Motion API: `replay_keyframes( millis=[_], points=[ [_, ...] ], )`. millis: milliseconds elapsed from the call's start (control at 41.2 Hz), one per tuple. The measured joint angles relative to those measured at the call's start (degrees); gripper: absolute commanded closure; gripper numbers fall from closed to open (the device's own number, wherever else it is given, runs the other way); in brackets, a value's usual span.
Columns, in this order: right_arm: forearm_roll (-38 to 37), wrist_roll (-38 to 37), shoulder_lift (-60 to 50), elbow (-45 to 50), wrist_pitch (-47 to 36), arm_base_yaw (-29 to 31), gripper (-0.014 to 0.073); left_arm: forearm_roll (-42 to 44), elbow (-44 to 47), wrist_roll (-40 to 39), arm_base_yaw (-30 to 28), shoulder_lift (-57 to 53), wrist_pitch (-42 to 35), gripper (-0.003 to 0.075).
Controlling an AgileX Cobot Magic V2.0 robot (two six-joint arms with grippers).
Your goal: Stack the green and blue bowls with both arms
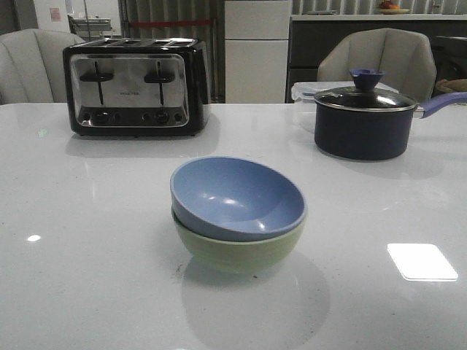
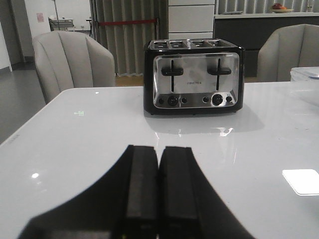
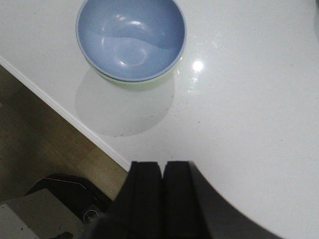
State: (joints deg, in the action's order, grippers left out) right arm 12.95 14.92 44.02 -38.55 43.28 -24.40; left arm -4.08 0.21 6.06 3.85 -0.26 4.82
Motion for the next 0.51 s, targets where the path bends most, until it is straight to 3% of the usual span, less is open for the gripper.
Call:
replay_keyframes(
  millis=[510],
  points=[
    [0.0, 0.0, 0.0, 0.0, 0.0, 0.0, 0.0567, 0.0, 0.0, -0.1, 0.0, 0.0, -2.1, 0.0627]
  ],
)
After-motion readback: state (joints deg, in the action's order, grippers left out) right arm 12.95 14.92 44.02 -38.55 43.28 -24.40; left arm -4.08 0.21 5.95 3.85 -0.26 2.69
